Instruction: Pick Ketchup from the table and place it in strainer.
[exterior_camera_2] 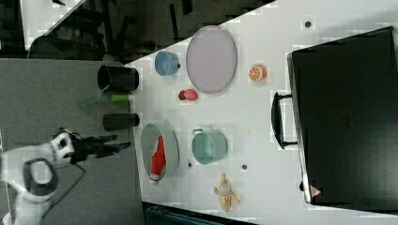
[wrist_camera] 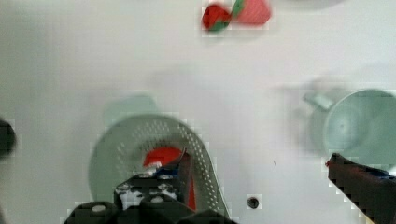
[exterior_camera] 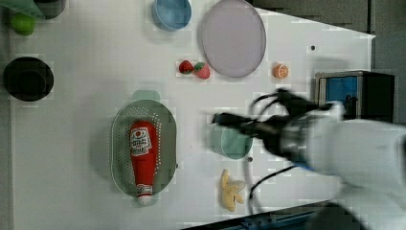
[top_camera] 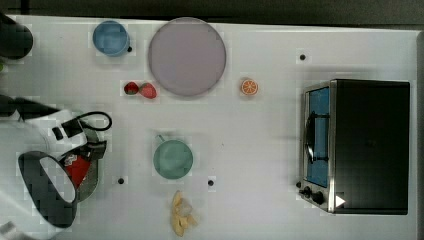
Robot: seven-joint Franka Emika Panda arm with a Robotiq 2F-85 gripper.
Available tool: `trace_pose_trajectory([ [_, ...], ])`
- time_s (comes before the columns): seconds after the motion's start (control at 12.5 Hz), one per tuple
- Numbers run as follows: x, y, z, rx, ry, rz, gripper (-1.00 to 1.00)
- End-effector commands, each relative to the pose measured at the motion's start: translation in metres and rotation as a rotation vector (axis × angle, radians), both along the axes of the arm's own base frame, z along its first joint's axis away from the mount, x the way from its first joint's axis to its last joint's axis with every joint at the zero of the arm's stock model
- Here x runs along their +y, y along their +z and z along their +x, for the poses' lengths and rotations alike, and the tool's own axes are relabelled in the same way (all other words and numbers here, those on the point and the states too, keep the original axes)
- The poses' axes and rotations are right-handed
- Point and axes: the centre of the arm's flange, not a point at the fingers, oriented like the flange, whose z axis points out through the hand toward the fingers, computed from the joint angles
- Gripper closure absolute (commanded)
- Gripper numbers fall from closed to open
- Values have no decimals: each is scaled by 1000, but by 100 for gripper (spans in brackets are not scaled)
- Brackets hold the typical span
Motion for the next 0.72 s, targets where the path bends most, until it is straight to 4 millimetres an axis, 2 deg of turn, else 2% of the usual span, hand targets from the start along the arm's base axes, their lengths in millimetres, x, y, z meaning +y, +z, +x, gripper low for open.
trace_pose_trajectory([
  [0.08,-94,49,47,40,-260,65,-100],
  [0.32,-164,101,55,49,-348,39,-100],
  [0.72,-268,161,61,83,-432,43,-100],
])
